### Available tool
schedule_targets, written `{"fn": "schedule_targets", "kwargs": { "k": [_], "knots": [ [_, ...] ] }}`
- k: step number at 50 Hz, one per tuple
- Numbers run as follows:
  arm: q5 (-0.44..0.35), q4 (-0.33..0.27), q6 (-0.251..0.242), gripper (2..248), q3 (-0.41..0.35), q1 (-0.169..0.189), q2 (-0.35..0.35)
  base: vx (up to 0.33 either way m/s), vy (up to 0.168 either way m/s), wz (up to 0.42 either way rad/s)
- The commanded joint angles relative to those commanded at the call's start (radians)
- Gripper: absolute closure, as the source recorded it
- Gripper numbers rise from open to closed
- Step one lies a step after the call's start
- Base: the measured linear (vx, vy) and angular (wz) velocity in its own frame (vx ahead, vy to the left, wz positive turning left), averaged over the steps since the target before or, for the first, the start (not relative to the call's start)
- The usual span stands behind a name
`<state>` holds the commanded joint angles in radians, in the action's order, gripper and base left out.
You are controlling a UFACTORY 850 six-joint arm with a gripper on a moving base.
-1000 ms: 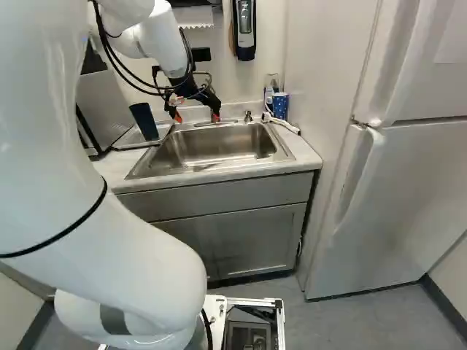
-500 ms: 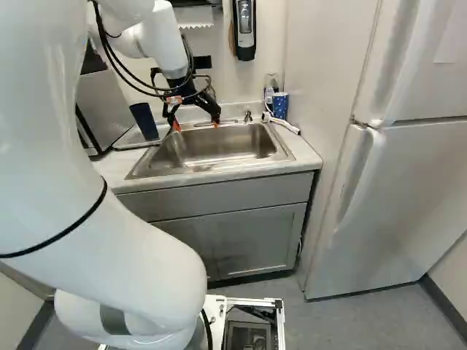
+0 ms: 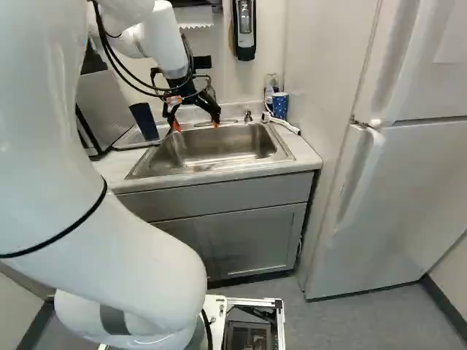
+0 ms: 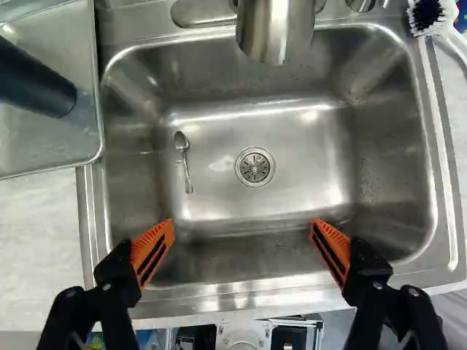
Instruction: Rinse the cup and place it in the tray
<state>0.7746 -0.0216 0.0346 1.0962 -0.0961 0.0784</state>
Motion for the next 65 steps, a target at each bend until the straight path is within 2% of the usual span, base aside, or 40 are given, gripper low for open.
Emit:
{"fn": "schedule_targets", "kwargs": {
  "k": [34,65],
  "knots": [
    [0.0,0.0,0.0,3,0.0,0.0,0.0,-0.009,-0.001,0.006],
    [0.0,0.0,0.0,3,0.0,0.0,0.0,-0.087,-0.002,0.012]
  ]
}}
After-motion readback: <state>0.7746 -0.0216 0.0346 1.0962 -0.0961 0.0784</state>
